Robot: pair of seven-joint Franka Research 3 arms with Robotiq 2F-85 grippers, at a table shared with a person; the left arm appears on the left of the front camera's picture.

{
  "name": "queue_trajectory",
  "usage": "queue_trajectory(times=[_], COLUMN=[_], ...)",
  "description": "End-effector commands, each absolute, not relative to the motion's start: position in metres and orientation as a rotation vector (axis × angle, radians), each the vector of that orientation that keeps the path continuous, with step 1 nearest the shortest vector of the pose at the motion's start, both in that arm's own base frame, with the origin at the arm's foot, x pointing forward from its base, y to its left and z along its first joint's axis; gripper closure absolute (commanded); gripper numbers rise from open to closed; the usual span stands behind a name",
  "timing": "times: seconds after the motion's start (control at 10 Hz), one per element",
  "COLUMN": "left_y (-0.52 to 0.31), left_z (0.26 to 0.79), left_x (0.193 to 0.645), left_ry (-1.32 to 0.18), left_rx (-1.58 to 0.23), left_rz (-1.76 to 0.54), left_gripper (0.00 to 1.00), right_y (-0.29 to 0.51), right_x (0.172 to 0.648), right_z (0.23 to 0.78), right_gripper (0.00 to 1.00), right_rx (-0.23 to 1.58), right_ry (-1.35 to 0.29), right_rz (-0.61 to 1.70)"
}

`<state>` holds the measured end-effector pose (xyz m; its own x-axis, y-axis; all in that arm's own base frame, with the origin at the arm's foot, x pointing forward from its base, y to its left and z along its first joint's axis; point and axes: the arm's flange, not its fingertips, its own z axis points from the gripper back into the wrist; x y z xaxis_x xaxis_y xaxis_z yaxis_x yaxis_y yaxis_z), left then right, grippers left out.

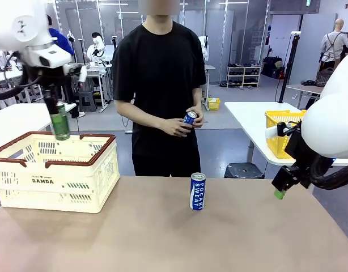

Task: Place the drinks into the Shopping basket.
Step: Pick up one drink and place it into the Shopping basket.

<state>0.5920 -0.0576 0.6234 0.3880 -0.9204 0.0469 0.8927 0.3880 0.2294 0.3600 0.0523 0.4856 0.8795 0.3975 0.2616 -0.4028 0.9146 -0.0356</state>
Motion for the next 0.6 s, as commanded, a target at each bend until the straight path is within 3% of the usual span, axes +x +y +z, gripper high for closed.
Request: queue_trajectory(times=[0.0,0.5], left_y=[-0.022,0.054], left_z=[0.600,0.553], left_x=[0.606,0.635], left_ry=[-0.208,-0.256], left_rx=[0.196,0.149], left_rz=[-1.098,-1.101], left_gripper=[0.41,0.41], right_y=[0.051,0.051], right_x=[0.360,0.360], right_z=[0.485,0.485], right_gripper=[0.00,0.00], right_rx=[0.023,0.023], right_ry=[-0.268,-0.268], right_rz=[0.415,0.415])
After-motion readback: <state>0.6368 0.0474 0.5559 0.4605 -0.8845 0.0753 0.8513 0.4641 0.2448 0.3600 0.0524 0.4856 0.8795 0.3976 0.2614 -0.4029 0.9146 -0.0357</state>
